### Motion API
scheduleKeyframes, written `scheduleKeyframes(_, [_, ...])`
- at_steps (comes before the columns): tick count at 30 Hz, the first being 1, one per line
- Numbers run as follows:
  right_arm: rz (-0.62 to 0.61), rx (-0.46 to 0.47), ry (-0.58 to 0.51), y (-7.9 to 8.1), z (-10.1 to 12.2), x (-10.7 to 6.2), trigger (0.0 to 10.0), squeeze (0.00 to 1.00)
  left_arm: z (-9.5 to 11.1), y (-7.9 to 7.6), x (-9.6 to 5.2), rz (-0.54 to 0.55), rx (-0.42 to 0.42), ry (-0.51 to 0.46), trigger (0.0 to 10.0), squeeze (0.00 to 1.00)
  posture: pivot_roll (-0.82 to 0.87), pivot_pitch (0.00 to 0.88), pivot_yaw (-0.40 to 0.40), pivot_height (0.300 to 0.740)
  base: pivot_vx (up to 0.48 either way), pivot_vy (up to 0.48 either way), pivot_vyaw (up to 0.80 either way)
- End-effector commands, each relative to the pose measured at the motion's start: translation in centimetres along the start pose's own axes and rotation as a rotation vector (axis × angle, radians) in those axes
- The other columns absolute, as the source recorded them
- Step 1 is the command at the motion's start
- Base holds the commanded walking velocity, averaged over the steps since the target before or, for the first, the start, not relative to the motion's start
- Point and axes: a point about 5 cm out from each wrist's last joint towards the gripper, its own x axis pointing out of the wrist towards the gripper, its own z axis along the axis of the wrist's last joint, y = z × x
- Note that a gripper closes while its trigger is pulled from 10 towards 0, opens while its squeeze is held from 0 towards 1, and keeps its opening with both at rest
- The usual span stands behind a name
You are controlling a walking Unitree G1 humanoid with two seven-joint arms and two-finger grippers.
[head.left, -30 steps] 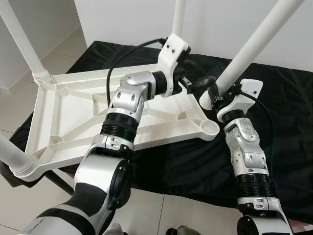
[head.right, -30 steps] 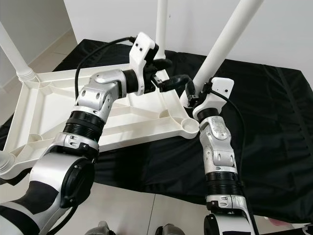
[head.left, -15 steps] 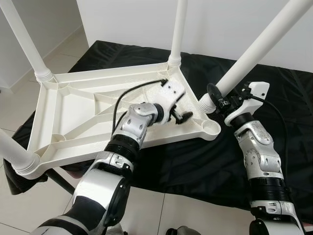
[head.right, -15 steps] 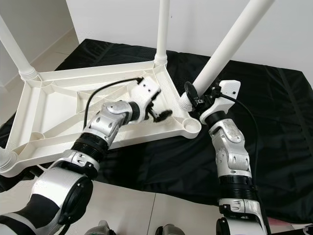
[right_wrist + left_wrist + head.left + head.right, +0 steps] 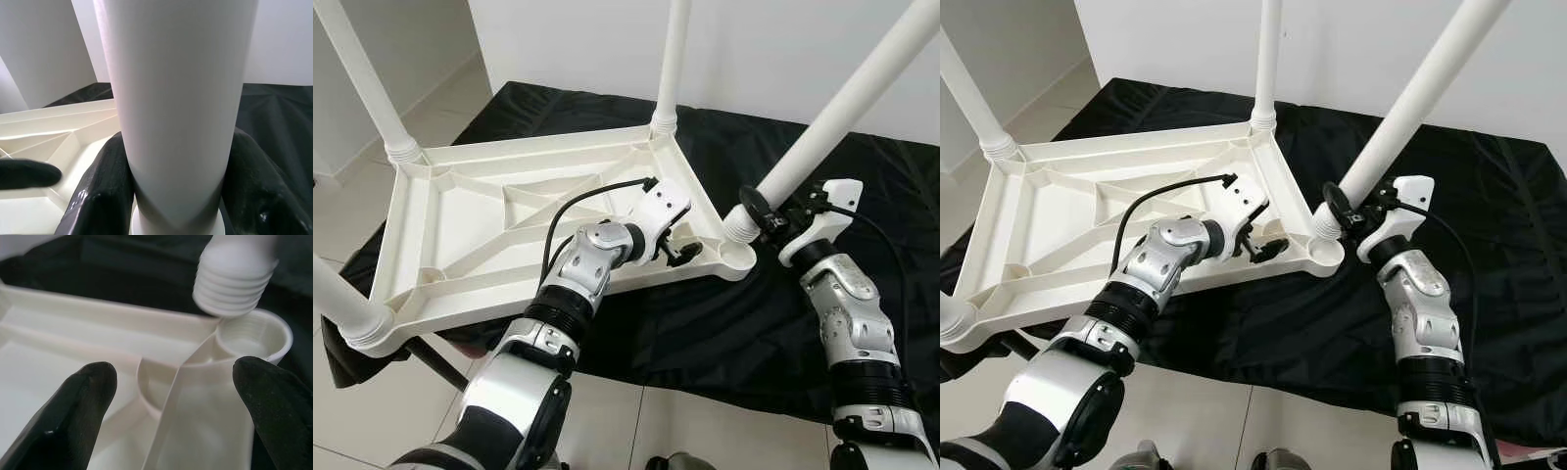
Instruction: Building children table
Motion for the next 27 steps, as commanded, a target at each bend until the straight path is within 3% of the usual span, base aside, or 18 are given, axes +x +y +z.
scheduleKeyframes(1, [0.005,-0.008,-0.026,-0.2,0.5,0.2,10.0,0.0,0.8,-2.1,0.8,-0.083,-0.023,-0.059,10.0,0.0,-0.06,0.002,-0.016,0.74,0.0,0.0,0.0])
scheduleKeyframes(5, [0.006,-0.01,-0.022,-0.2,0.4,0.2,10.0,0.0,1.0,-2.7,0.6,-0.125,-0.01,-0.083,10.0,0.0,-0.06,0.0,-0.017,0.74,0.0,0.0,0.0])
scheduleKeyframes(7, [0.006,-0.017,-0.015,-0.4,0.2,0.3,10.0,0.0,0.0,-4.3,0.3,-0.218,0.023,-0.07,10.0,0.0,-0.06,0.0,-0.017,0.74,0.0,0.0,0.0])
scheduleKeyframes(10, [0.009,-0.018,-0.014,-0.4,0.1,0.3,10.0,0.0,-0.3,-4.5,0.3,-0.23,0.031,-0.056,10.0,0.0,-0.06,0.0,-0.017,0.74,0.0,0.0,0.0])
scheduleKeyframes(11, [0.014,-0.02,-0.015,-0.3,0.1,0.3,10.0,0.0,-0.7,-4.7,0.2,-0.236,0.03,-0.04,5.1,0.0,-0.06,0.0,-0.016,0.74,0.0,0.0,0.0])
scheduleKeyframes(12, [0.018,-0.022,-0.017,-0.3,0.1,0.3,10.0,0.0,-1.0,-4.8,0.3,-0.234,0.011,-0.021,4.1,0.0,-0.06,0.0,-0.016,0.74,0.0,0.0,0.0])
scheduleKeyframes(14, [0.021,-0.023,-0.019,-0.2,0.1,0.4,10.0,0.0,-1.2,-4.8,0.2,-0.232,-0.004,-0.01,4.1,0.0,-0.06,0.0,-0.016,0.74,0.0,0.0,0.0])
scheduleKeyframes(15, [0.023,-0.024,-0.02,-0.2,0.1,0.4,10.0,0.0,-1.3,-4.7,0.2,-0.231,0.0,0.0,0.0,0.0,-0.07,0.0,-0.016,0.74,0.0,0.0,0.0])
scheduleKeyframes(16, [0.023,-0.024,-0.02,-0.2,0.1,0.4,10.0,0.0,-1.3,-4.7,0.2,-0.231,0.0,0.0,0.0,0.0,-0.07,0.0,-0.016,0.74,0.0,0.0,0.0])
scheduleKeyframes(17, [0.028,-0.027,-0.022,-0.2,0.2,0.4,10.0,0.0,-1.5,-4.6,0.2,-0.228,0.004,0.019,4.2,0.0,-0.06,0.0,-0.016,0.74,0.0,0.0,0.0])
scheduleKeyframes(18, [0.032,-0.028,-0.023,-0.1,0.2,0.5,10.0,0.0,-1.7,-4.6,0.2,-0.227,0.009,0.031,4.2,0.0,-0.06,0.0,-0.016,0.74,0.0,0.0,0.0])
scheduleKeyframes(19, [0.035,-0.029,-0.023,-0.1,0.2,0.5,10.0,0.0,-1.7,-4.6,0.2,-0.227,0.011,0.039,10.0,0.0,-0.06,0.0,-0.016,0.74,0.0,0.0,0.0])
scheduleKeyframes(27, [0.068,-0.031,-0.05,0.1,1.0,0.9,10.0,0.0,-3.1,-3.4,0.1,-0.162,0.039,0.137,10.0,0.0,-0.07,0.0,-0.014,0.74,0.0,0.0,0.0])
